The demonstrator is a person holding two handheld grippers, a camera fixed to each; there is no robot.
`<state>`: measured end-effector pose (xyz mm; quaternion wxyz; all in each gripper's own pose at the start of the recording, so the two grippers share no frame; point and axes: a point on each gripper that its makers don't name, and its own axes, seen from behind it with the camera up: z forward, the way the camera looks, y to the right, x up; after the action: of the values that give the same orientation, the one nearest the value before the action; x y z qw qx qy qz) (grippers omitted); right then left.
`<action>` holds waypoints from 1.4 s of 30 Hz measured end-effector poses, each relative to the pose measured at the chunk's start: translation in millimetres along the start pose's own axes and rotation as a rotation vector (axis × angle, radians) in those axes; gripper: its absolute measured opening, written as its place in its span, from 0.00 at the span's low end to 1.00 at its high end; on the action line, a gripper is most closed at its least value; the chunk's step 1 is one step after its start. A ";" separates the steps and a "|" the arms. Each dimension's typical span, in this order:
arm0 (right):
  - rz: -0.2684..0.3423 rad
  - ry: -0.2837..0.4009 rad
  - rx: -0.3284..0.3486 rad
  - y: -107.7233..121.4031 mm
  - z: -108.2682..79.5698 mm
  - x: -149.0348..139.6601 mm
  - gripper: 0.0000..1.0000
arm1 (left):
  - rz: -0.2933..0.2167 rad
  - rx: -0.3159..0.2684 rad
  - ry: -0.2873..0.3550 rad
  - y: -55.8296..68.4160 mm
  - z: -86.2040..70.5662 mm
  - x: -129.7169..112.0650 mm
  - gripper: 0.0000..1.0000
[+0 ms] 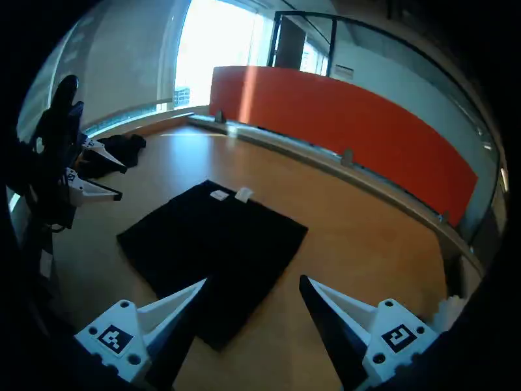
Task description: Fold towel
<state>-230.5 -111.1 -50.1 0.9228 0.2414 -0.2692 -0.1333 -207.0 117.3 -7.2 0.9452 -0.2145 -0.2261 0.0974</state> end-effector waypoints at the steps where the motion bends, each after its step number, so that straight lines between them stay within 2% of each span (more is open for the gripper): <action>1: -0.001 -0.007 0.004 -1.9 1.7 -3.7 1.00 | 0.001 -0.004 -0.007 1.6 1.3 -4.1 1.00; 17: -0.024 -0.110 0.057 -26.2 16.9 -60.6 1.00 | 0.032 -0.078 -0.110 28.4 21.5 -58.9 1.00; 26: -0.031 -0.171 0.087 -33.6 15.6 -89.2 1.00 | 0.061 -0.130 -0.157 42.2 25.5 -78.7 1.00; 32: -0.039 -0.207 0.100 -36.7 13.6 -105.9 1.00 | 0.060 -0.145 -0.183 46.4 26.3 -89.5 1.00; 38: -0.030 -0.223 0.115 -39.2 12.6 -114.3 0.95 | 0.061 -0.150 -0.200 49.0 26.9 -96.2 1.00; 42: -0.023 -0.227 0.128 -41.4 12.7 -116.6 0.86 | 0.056 -0.156 -0.206 51.3 26.3 -97.7 0.98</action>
<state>-338.0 -107.1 -112.6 0.8675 0.2863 -0.3769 -0.1529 -309.7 144.9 -46.8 0.8943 -0.2822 -0.3229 0.1274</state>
